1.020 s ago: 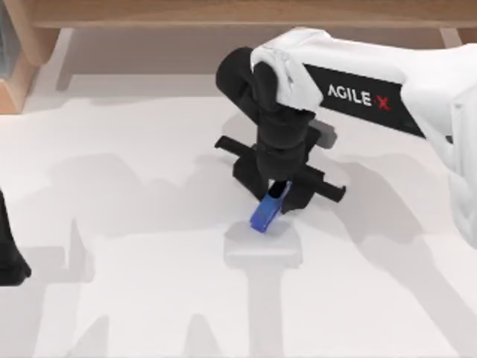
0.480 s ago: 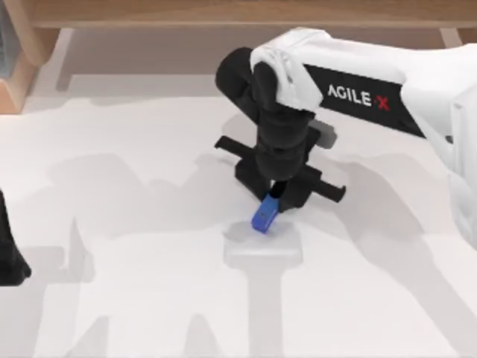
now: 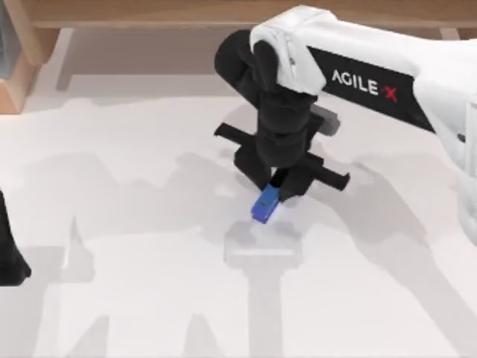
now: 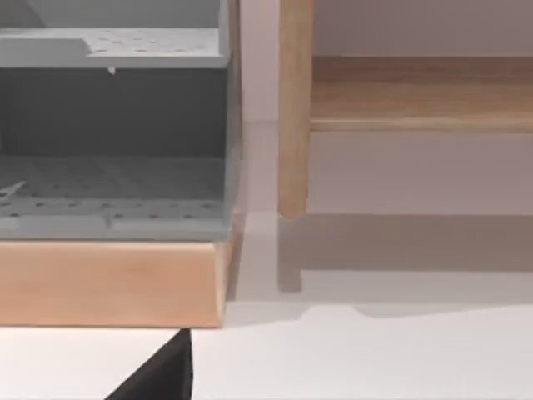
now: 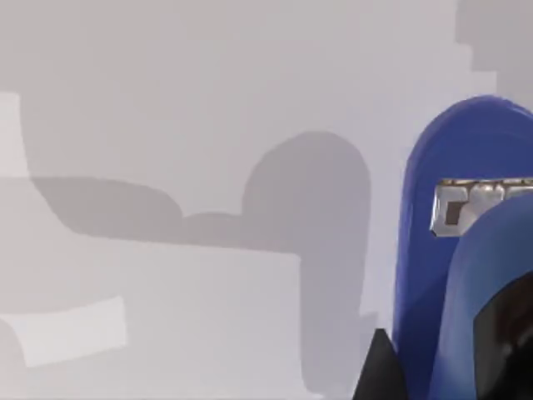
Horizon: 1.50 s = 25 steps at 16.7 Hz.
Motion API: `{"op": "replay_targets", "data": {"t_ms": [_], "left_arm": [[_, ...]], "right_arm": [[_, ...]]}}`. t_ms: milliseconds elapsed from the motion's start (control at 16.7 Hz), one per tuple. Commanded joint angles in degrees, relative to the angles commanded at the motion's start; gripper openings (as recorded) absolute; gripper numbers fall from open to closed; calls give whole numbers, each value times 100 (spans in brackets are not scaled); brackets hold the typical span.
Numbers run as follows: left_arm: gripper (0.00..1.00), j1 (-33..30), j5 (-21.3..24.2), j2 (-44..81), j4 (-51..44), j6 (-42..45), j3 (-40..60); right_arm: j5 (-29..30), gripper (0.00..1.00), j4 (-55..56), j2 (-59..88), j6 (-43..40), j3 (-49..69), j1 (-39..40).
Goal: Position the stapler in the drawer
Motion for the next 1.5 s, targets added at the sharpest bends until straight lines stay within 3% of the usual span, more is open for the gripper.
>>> {"op": "replay_targets", "data": {"t_ms": [360,600,1140,1500], "left_arm": [[100,0,0,0,0,0,0],[100,0,0,0,0,0,0],[100,0,0,0,0,0,0],[100,0,0,0,0,0,0]], "right_arm": [[6,0,-22,-33,-43,23,-45],[93,0,-317,-539,-714,242,-671],[417,0,-1490,-1764,-4116,1166,-3406],[412,0,-1554,-1075,-6728,1957,-4923]]}}
